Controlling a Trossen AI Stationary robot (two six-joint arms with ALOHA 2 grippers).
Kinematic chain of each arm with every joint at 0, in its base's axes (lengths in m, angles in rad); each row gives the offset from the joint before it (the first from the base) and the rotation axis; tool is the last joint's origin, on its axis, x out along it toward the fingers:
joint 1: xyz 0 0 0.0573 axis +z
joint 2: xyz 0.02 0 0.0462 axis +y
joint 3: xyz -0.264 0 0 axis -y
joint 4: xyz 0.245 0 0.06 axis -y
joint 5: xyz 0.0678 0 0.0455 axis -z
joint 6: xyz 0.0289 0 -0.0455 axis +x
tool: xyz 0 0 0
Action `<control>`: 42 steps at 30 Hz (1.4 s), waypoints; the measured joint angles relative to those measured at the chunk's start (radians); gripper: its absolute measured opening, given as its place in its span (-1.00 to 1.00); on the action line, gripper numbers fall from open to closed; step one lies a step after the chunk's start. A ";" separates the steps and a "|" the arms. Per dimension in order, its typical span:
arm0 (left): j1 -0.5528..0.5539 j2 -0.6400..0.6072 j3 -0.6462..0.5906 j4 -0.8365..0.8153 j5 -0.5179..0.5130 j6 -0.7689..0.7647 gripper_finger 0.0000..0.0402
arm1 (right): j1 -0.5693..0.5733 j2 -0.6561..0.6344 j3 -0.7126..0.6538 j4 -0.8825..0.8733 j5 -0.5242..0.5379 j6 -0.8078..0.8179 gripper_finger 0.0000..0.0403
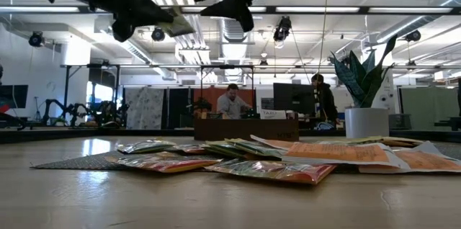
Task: Pick & Place Tea
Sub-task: Put the yellow tea bag into the middle section of the wooden organizer
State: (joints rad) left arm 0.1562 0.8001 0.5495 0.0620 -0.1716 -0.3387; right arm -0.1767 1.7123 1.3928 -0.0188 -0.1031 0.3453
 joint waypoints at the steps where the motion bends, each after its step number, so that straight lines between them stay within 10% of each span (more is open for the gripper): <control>1: 0.000 0.009 0.007 -0.016 0.029 0.010 -0.98 | 0.001 0.000 0.008 -0.029 -0.010 -0.053 -0.20; 21: 0.000 0.405 0.444 -0.392 0.200 0.496 -0.99 | 0.015 0.003 0.137 -0.405 -0.010 -0.331 -0.24; 42: 0.001 0.466 0.472 -0.368 0.208 0.527 -0.99 | 0.024 0.005 0.137 -0.458 -0.010 -0.357 -0.58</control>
State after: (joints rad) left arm 0.1570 1.2659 1.0215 -0.3064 0.0364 0.1882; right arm -0.1532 1.7176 1.5296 -0.4763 -0.1131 -0.0117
